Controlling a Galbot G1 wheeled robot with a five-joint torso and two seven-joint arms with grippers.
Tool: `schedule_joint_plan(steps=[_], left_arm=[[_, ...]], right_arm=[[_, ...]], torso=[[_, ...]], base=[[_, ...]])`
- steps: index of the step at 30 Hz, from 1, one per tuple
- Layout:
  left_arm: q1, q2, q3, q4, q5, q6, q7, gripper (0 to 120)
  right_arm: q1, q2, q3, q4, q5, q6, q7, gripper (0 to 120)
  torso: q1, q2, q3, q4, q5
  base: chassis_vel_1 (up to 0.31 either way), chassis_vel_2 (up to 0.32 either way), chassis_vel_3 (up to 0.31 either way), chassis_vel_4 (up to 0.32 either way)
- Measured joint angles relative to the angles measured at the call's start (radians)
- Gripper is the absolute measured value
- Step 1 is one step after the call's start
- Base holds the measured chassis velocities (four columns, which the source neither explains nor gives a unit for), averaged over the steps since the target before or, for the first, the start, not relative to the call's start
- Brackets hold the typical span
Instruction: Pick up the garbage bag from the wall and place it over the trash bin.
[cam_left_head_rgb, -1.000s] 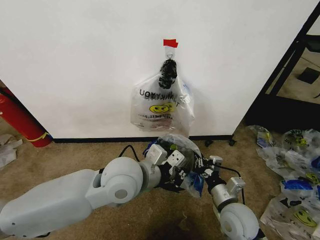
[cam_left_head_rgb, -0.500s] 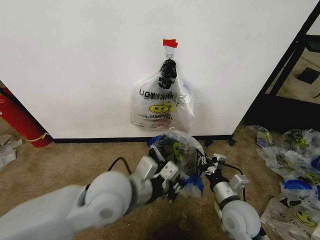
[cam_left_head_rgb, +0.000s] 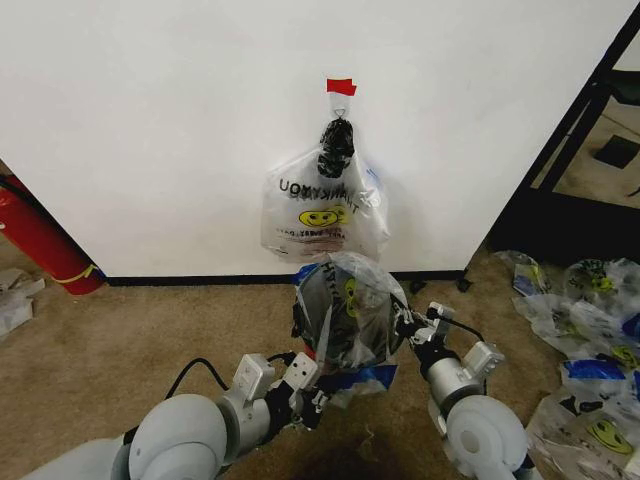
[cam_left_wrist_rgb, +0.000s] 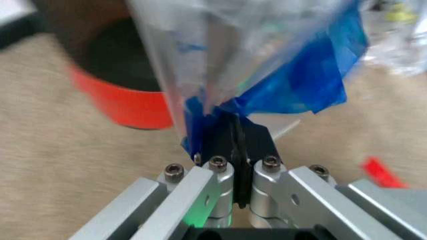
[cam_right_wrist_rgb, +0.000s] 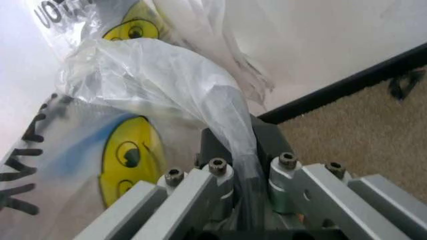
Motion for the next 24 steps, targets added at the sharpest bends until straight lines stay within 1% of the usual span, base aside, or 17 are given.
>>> schedule_joint_plan(steps=[1, 2, 3, 5, 7, 11, 13, 17, 20, 21, 22, 23, 24], left_arm=[[0.013, 0.011, -0.017, 0.012, 0.040, -0.014, 0.013, 0], [0.023, 0.018, -0.029, 0.015, 0.055, -0.020, 0.020, 0], [0.045, 0.034, -0.056, 0.015, 0.074, -0.029, 0.029, 0], [0.066, 0.049, -0.076, 0.015, 0.082, -0.034, 0.035, 0], [0.077, 0.050, -0.081, 0.018, 0.089, -0.037, 0.036, 0], [0.096, 0.018, -0.082, 0.059, 0.116, -0.048, 0.037, 0], [0.093, -0.002, -0.082, 0.098, 0.123, -0.058, 0.036, 0], [0.094, -0.008, -0.095, 0.121, 0.124, -0.068, 0.030, 0], [0.119, 0.003, -0.128, 0.089, 0.111, -0.070, 0.022, 0], [0.132, 0.012, -0.146, 0.062, 0.098, -0.067, 0.014, 3], [0.132, 0.012, -0.146, 0.062, 0.098, -0.067, 0.014, 3], [0.136, 0.019, -0.153, 0.047, 0.092, -0.062, 0.006, 8], [0.137, 0.021, -0.155, 0.043, 0.090, -0.061, 0.004, 10]], right_arm=[[-0.003, -0.009, 0.003, 0.002, 0.013, -0.004, -0.001, 1], [-0.004, -0.016, 0.004, 0.002, 0.022, -0.006, -0.002, 1], [-0.004, -0.029, 0.007, 0.002, 0.044, -0.010, -0.004, 1], [-0.003, -0.038, 0.016, 0.002, 0.072, -0.014, -0.007, 1], [-0.003, -0.039, 0.023, 0.004, 0.087, -0.016, -0.009, 1], [-0.018, -0.034, 0.029, 0.015, 0.109, -0.024, -0.034, 1], [-0.029, -0.033, 0.029, 0.019, 0.110, -0.025, -0.047, 1], [-0.035, -0.035, 0.031, 0.019, 0.109, -0.025, -0.050, 1], [-0.034, -0.037, 0.031, 0.013, 0.101, -0.020, -0.050, 1], [-0.031, -0.037, 0.031, 0.005, 0.091, -0.015, -0.051, 1], [-0.031, -0.037, 0.031, 0.005, 0.091, -0.015, -0.051, 1], [-0.029, -0.035, 0.031, 0.000, 0.085, -0.012, -0.051, 1], [-0.029, -0.034, 0.031, -0.002, 0.083, -0.010, -0.051, 1]], torso=[[0.000, 0.000, 0.000, -0.0002, 0.0000], [0.000, 0.000, 0.000, -0.0003, 0.0000], [0.000, 0.000, 0.000, 0.0001, 0.0001], [0.000, 0.000, 0.000, 0.0006, 0.0004], [0.000, 0.000, 0.000, 0.0003, 0.0002], [0.000, 0.000, 0.000, 0.0002, 0.0001], [0.000, 0.000, 0.000, 0.0002, 0.0000], [0.000, 0.000, 0.000, -0.0001, 0.0001], [0.000, 0.000, 0.000, 0.0002, 0.0000], [0.000, 0.000, 0.000, 0.0005, 0.0003], [0.000, 0.000, 0.000, 0.0005, 0.0003], [0.000, 0.000, 0.000, 0.0004, 0.0003], [0.000, 0.000, 0.000, 0.0004, 0.0003]], base=[[0.000, 0.000, 0.000, 0.000], [0.000, 0.000, 0.000, 0.000], [0.000, 0.000, 0.000, 0.000], [0.000, 0.000, 0.000, 0.000], [0.000, 0.000, 0.000, 0.000], [0.000, 0.000, 0.000, 0.000], [0.000, 0.000, 0.000, 0.000], [0.000, 0.000, 0.000, 0.000], [0.000, 0.000, 0.000, 0.000], [0.000, 0.000, 0.000, 0.000], [0.000, 0.000, 0.000, 0.000], [0.000, 0.000, 0.000, 0.000], [0.000, 0.000, 0.000, 0.000]])
